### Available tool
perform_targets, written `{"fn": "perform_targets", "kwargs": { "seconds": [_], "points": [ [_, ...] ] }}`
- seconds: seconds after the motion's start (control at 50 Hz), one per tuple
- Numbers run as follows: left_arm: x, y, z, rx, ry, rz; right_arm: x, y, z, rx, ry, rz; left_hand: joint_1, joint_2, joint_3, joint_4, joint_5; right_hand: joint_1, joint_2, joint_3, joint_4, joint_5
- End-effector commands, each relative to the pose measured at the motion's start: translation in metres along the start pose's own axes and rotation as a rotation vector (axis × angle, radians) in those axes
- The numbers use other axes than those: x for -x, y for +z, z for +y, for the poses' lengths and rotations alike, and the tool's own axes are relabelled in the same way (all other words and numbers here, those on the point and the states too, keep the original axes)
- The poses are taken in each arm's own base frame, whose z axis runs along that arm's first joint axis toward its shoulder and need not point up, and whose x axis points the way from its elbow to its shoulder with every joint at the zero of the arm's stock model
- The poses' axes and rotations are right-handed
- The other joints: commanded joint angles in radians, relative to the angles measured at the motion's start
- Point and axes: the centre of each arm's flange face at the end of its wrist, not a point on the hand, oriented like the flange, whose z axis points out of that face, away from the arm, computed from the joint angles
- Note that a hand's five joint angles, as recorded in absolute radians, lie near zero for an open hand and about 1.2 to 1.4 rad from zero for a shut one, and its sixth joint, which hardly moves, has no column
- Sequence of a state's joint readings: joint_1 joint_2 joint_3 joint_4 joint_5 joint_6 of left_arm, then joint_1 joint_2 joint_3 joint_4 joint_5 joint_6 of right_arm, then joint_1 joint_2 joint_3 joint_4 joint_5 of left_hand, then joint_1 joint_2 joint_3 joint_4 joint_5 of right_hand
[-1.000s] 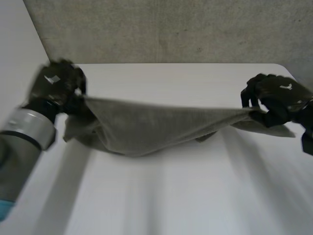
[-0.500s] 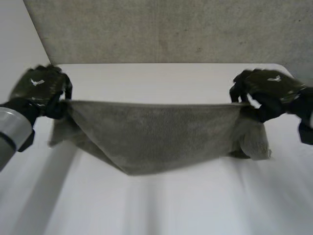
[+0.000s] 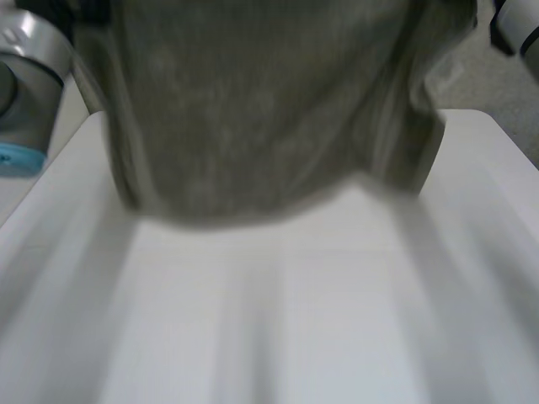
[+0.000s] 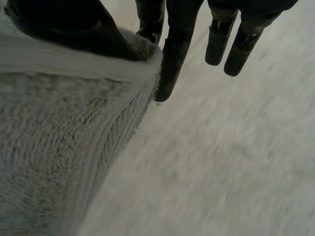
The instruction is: Fold the towel.
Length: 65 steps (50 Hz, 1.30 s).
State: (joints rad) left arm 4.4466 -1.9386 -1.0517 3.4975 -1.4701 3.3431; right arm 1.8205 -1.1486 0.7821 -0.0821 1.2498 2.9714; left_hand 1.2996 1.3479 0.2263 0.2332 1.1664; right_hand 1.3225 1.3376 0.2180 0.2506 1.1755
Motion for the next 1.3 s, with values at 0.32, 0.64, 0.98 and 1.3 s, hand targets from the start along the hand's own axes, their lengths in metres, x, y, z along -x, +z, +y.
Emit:
{"fn": "perform_targets", "kwargs": {
  "seconds": [0.32, 0.64, 0.98, 1.3],
  "points": [
    [0.002, -0.111, 0.109, 0.333, 0.028, 0.141, 0.028, -0.115, 0.122, 0.464, 0.093, -0.306, 0.097, 0.048, -0.052, -0.059, 0.055, 0.074, 0.059, -0.043, -0.076, 0.046],
    [-0.022, -0.201, 0.149, 0.633, 0.084, 0.282, 0.063, -0.200, 0.158, 0.704, 0.077, -0.393, 0.097, 0.048, -0.052, -0.059, 0.055, 0.074, 0.059, -0.043, -0.076, 0.046],
    [-0.007, -0.199, 0.154, 0.653, 0.092, 0.230, 0.030, -0.205, 0.175, 0.821, 0.048, -0.173, 0.097, 0.048, -0.052, -0.059, 0.055, -0.119, -0.134, -0.043, -0.076, -0.146],
    [-0.007, -0.200, 0.155, 0.659, 0.081, 0.229, 0.033, -0.210, 0.185, 0.859, 0.109, -0.160, 0.097, 0.048, -0.052, -0.059, 0.055, -0.075, -0.090, -0.043, -0.076, -0.102]
  ]
}}
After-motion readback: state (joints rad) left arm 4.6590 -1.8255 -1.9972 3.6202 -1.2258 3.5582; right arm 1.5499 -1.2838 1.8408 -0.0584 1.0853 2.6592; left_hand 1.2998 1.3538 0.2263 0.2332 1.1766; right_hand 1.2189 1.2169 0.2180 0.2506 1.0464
